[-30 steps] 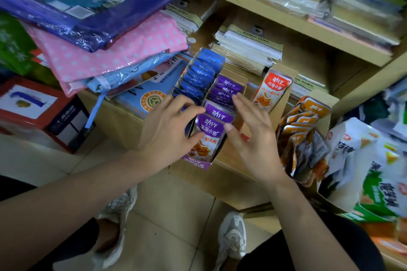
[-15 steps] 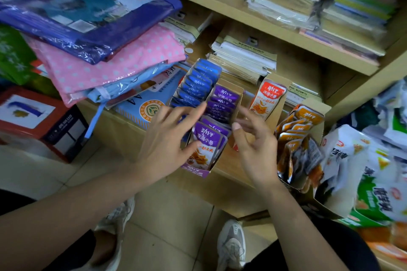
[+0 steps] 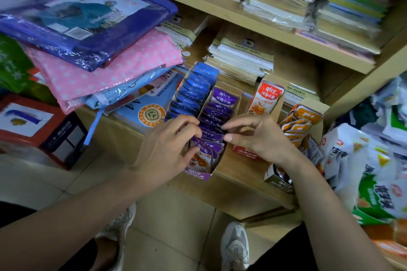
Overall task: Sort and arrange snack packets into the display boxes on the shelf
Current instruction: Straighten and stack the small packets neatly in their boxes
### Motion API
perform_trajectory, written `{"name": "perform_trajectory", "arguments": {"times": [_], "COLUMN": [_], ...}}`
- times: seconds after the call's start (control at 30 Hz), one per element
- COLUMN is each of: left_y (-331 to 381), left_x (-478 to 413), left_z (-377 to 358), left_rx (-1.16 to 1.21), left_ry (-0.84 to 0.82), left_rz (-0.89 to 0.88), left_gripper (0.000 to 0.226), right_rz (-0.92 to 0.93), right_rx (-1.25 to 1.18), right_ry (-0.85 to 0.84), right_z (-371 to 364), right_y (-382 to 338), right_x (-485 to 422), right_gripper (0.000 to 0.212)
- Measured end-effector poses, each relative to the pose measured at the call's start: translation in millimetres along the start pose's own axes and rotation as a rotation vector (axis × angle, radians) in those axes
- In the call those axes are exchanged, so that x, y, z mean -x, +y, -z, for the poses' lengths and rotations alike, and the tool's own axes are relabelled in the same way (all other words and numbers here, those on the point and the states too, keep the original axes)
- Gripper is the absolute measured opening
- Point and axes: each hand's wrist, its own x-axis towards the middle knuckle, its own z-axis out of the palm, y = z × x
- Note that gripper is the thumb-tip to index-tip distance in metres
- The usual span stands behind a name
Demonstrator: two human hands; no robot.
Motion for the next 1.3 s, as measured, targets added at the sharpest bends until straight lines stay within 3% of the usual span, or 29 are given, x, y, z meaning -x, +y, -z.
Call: {"name": "perform_trajectory", "arguments": {"times": [0.17,0.33,0.47,0.63,0.77,0.97,1.13,1.3], "left_y": [0,2,1,-3,-8,-11,-9,-9], "left_x": [-5,-6,-5,-16,-18,-14,-17,-25], "left_z": [-2,-5,-6,-12,-18,-16,-9,-8], "left_rx": [0.056,0.096,0.13,0.057,-0.007,0.068,0.116,0.11], "left_ry": [0.028,-0.008,-0.014,-0.16,-0.252,-0.181,-0.163,-0.208], "left_rz": [0.004,0.006,0.041,-0.023,-0.058,-0.061,-0.061,-0.039], "left_gripper": [0.026,0.022,0.02,0.019,0.037,0.017,0.013,0.015], "right_rz": [0.023,0.101,0.077,0.014,0.049,0.0,-0.065,-0.051], "right_rx": [-0.001,0.143,0.261,0.265,0.231,0.413,0.207,0.331], "right_ry": [0.04,0.142,0.298,0.516,0.434,0.244,0.529,0.544], "right_z": [-5,-19,-26,-29,-19,-8,0,-10], "right_y": [4,7,8,13,12,5,9,15], "right_x": [1,-3,-6,-17,-18,-35,-46,-51], "right_gripper": [0.025,0.009,0.006,0.004,0.023,0.014,0.015,0.032]}}
